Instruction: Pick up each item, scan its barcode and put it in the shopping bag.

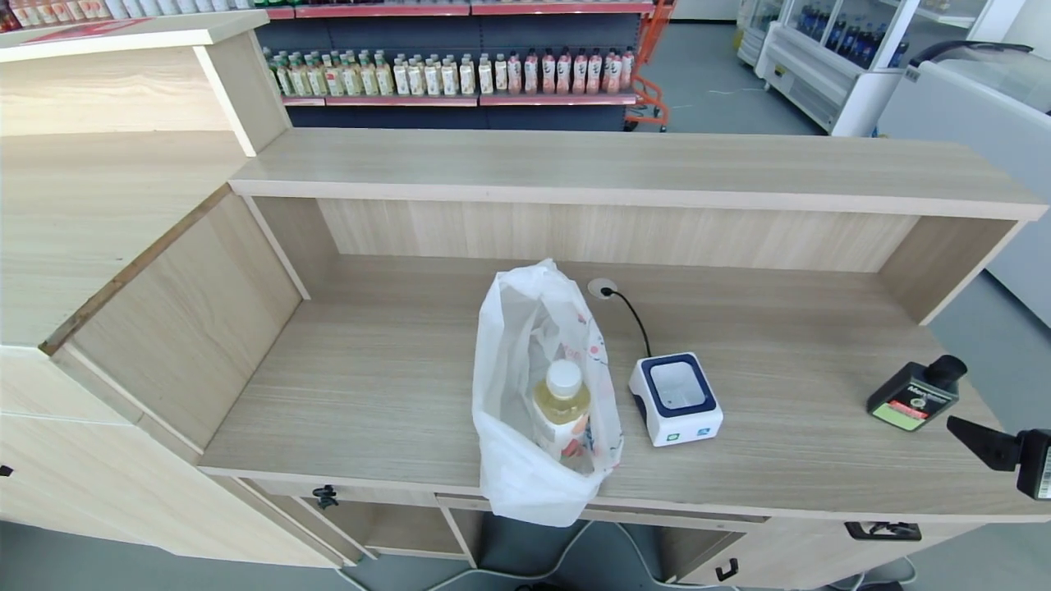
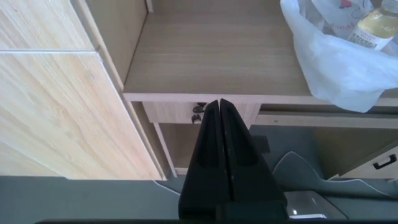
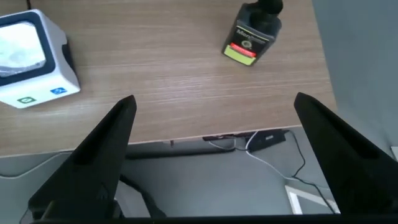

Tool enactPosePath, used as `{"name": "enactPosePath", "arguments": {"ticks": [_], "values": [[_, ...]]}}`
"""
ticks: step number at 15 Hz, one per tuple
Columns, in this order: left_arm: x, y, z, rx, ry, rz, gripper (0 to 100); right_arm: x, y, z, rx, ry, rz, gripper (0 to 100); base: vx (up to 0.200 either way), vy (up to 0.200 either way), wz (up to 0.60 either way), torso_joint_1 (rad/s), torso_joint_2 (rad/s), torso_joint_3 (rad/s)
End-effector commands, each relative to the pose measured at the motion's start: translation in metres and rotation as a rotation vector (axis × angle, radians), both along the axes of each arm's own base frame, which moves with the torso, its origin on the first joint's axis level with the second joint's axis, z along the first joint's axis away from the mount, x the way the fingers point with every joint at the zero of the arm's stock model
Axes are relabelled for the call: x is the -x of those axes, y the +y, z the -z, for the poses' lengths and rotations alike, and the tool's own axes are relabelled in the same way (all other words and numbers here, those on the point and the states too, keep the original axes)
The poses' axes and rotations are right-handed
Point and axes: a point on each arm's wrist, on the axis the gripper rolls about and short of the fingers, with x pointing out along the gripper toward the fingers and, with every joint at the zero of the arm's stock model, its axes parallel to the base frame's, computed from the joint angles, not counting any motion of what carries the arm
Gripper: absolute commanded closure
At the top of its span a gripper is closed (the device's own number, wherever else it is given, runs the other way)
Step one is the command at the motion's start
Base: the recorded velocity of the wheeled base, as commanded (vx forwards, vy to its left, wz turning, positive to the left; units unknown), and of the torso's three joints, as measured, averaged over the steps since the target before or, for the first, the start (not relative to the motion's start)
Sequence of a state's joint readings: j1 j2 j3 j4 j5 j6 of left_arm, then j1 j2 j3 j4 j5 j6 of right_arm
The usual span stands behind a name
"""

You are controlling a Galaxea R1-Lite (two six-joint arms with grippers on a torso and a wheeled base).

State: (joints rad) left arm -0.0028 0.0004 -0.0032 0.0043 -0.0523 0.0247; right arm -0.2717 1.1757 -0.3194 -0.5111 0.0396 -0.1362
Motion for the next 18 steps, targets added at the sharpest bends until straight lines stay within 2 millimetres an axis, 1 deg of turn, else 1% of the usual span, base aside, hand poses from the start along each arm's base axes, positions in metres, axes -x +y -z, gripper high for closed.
{"name": "enactPosePath", "arguments": {"ticks": [1, 9, 11, 17, 18], "values": [[0.000, 0.000, 0.000, -0.001, 0.000, 0.000, 100, -0.004, -0.001, 0.003, -0.005, 0.018, 0.002, 0, 0.000, -0.200, 0.00, 0.002, 0.00, 0.002], [0.000, 0.000, 0.000, -0.004, 0.000, 0.000, 100, -0.002, -0.001, 0.005, -0.005, 0.029, 0.003, 0, -0.200, -0.200, 0.00, 0.003, 0.00, 0.003], [0.000, 0.000, 0.000, -0.004, 0.000, 0.000, 100, -0.005, -0.002, 0.004, 0.010, 0.031, 0.007, 0, -0.200, -0.200, 0.00, 0.002, 0.00, 0.005], [0.000, 0.000, 0.000, -0.003, 0.000, 0.000, 100, -0.025, -0.009, -0.006, 0.036, 0.024, 0.035, 0, 0.000, -0.200, 0.00, 0.005, 0.00, 0.001], [0.000, 0.000, 0.000, 0.003, 0.002, 0.000, 100, -0.029, -0.009, -0.007, 0.036, 0.025, 0.032, 0, 0.000, 0.000, 0.00, 0.000, 0.00, 0.000]]}}
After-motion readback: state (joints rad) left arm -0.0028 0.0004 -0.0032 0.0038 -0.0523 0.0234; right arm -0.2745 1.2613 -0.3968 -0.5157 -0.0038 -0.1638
